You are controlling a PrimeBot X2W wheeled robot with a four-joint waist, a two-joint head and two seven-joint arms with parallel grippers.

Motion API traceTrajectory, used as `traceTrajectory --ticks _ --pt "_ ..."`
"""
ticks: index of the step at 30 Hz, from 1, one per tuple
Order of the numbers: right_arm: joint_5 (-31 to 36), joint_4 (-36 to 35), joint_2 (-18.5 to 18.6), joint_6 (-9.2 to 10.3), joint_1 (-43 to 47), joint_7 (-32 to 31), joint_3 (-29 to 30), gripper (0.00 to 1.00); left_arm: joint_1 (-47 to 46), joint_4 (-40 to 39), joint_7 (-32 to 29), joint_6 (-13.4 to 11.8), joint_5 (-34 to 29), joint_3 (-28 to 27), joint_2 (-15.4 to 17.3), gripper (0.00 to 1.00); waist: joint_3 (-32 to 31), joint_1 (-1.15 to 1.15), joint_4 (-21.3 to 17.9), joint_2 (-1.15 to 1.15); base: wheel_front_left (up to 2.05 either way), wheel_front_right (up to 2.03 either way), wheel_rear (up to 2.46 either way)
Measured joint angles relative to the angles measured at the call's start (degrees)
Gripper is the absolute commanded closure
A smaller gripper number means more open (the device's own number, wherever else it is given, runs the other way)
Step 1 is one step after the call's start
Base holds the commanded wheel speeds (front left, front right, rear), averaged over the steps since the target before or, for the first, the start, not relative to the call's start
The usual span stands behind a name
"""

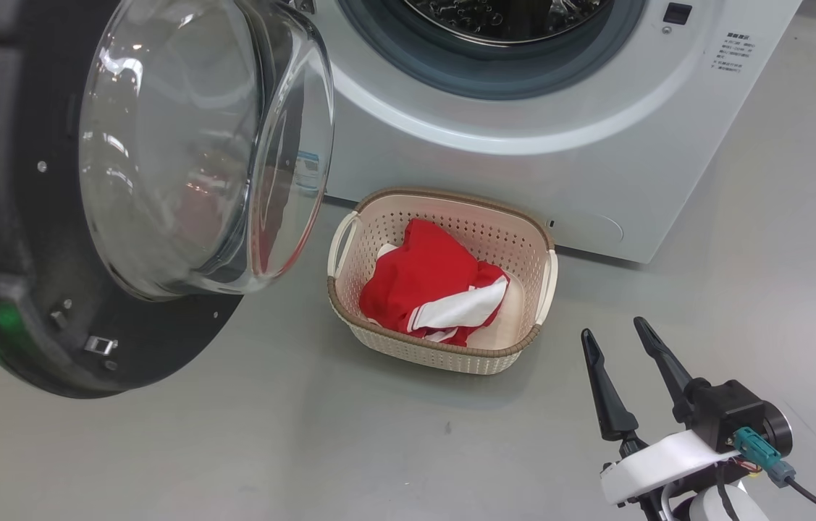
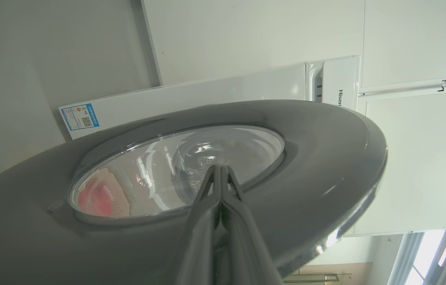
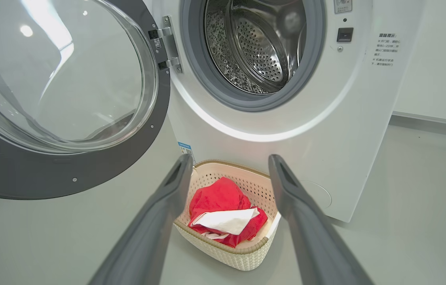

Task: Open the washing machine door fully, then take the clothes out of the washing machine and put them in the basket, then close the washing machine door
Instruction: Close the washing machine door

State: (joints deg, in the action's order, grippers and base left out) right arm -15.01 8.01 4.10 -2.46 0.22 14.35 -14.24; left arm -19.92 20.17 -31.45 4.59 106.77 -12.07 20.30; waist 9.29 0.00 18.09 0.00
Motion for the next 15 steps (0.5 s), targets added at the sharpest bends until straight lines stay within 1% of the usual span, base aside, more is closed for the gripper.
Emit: traceTrajectory --ticks 10,15 --pt "-0.05 0.47 -0.01 -0.02 -0.27 0.0 -0.48 0.0 1.41 -3.81 -5.8 1.29 0.13 2.75 -0.24 1.0 -0.43 0.0 -0.75 0.0 0.0 0.0 0.0" --pt "-0.07 0.44 -0.08 -0.02 -0.91 0.0 -0.98 0.0 2.71 -5.7 -7.56 1.36 0.13 3.24 -0.19 1.0 -0.45 0.0 -1.93 0.0 0.0 0.0 0.0"
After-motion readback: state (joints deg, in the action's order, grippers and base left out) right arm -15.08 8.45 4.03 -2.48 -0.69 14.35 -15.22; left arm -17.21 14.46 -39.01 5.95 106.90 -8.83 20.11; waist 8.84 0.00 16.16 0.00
